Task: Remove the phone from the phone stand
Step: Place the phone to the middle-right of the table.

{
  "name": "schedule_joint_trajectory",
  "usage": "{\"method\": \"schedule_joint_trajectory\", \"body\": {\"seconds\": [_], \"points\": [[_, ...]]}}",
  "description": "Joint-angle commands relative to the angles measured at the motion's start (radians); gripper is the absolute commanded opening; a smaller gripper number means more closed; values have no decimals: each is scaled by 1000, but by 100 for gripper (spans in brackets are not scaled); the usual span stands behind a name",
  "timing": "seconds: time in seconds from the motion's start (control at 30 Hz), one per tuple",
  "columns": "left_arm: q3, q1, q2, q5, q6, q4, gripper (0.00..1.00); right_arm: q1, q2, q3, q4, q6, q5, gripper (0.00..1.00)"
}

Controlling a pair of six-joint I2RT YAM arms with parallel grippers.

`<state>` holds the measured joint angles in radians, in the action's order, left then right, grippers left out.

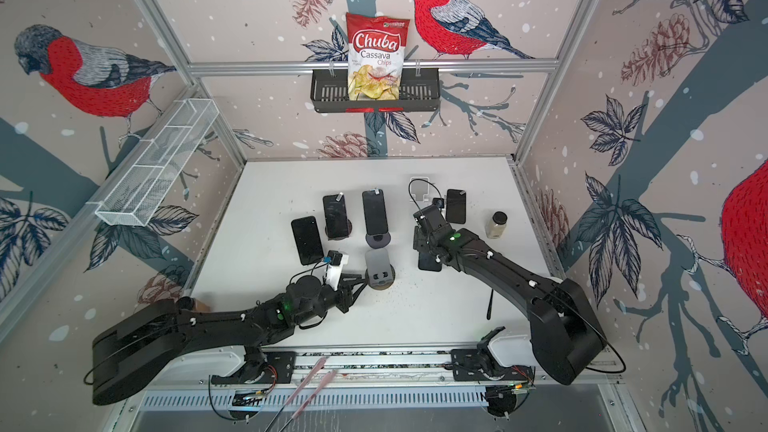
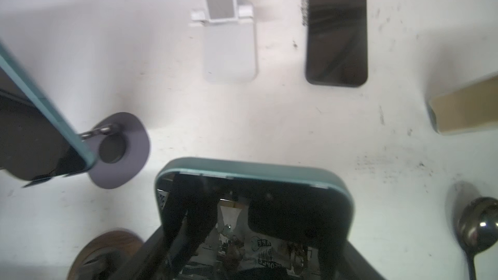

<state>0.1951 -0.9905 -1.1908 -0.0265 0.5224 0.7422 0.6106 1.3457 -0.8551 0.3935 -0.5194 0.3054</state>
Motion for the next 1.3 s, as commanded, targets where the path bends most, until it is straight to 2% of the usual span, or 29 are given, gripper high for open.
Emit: {"method": "schedule_joint_trajectory", "body": {"seconds": [0.0,0.63,0.9,1.27], "points": [[1,0,5,6,-13,16,33,-42,15,17,-55,24,-25,62],[-2,0,10,-8,-10,5,33,-296,162,37,-160,142,-198,62],[-3,0,11,-6,-5,0,33,-333,221,44,-183,151,-234,62],[-2,0,23,-17,7,-18,33,-350,316,9,-182,155,-222,62]]}}
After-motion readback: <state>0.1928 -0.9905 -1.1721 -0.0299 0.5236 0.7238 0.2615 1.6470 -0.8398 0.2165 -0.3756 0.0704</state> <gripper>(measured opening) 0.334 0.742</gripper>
